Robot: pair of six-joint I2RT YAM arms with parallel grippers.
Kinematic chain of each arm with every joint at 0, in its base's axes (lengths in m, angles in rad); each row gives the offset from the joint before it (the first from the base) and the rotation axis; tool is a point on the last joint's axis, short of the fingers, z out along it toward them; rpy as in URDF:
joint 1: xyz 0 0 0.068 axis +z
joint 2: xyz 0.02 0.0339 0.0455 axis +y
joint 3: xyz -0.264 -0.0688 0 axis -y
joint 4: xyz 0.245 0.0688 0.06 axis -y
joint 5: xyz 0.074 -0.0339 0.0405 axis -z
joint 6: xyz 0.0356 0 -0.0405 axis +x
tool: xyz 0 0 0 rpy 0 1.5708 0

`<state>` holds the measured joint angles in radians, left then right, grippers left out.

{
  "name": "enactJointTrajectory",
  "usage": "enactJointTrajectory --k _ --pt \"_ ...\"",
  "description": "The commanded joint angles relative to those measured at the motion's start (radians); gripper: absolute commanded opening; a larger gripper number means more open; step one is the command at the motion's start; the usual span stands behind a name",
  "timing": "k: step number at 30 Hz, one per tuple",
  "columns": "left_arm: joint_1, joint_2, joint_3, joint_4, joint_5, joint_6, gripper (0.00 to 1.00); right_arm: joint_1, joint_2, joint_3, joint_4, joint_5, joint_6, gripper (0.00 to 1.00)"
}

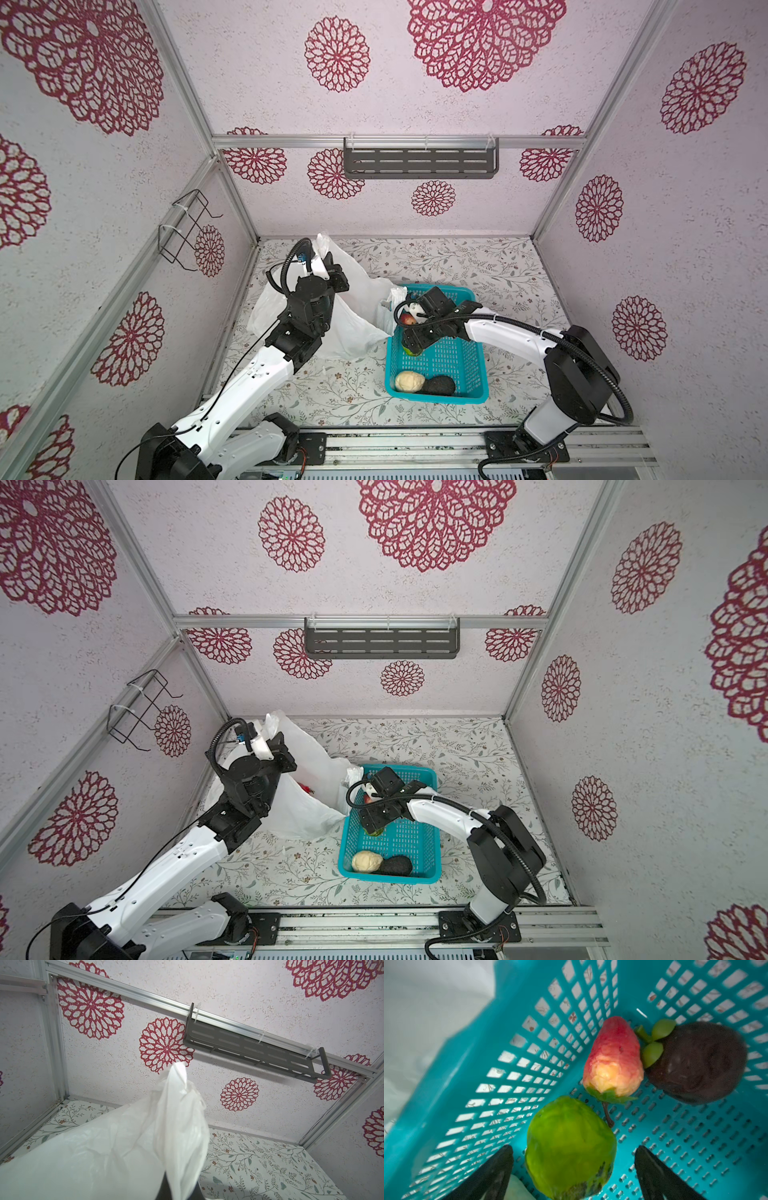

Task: Place the fruits into the plastic bag
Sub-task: 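Grasp the light green bumpy fruit with the right gripper and lift it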

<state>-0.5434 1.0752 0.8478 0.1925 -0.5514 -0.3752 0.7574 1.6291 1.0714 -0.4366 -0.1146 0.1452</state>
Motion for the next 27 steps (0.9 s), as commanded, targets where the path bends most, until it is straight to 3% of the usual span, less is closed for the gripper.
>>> enactJointTrajectory --k 1,10,13,16,19,27 --pt "-0.006 -0.023 0.013 -0.009 -0.012 0.015 0.00 0.003 0.013 0.036 -0.046 -0.033 -0.038 0.91" --pt "-0.006 -0.010 0.030 -0.008 -0.003 0.035 0.00 0.010 0.061 0.044 -0.046 -0.025 -0.051 0.81" --pt "-0.006 -0.009 0.031 -0.008 -0.004 0.040 0.00 0.010 0.060 0.042 -0.041 -0.024 -0.051 0.71" --pt "-0.006 -0.009 0.030 -0.010 -0.003 0.041 0.00 0.006 0.044 0.038 -0.033 -0.003 -0.040 0.55" --pt "-0.007 -0.009 0.025 -0.009 -0.003 0.037 0.00 -0.005 0.016 0.040 -0.041 0.061 -0.003 0.48" --pt "-0.007 -0.014 0.007 -0.005 0.003 0.021 0.00 -0.047 -0.138 0.157 -0.134 0.326 0.038 0.45"
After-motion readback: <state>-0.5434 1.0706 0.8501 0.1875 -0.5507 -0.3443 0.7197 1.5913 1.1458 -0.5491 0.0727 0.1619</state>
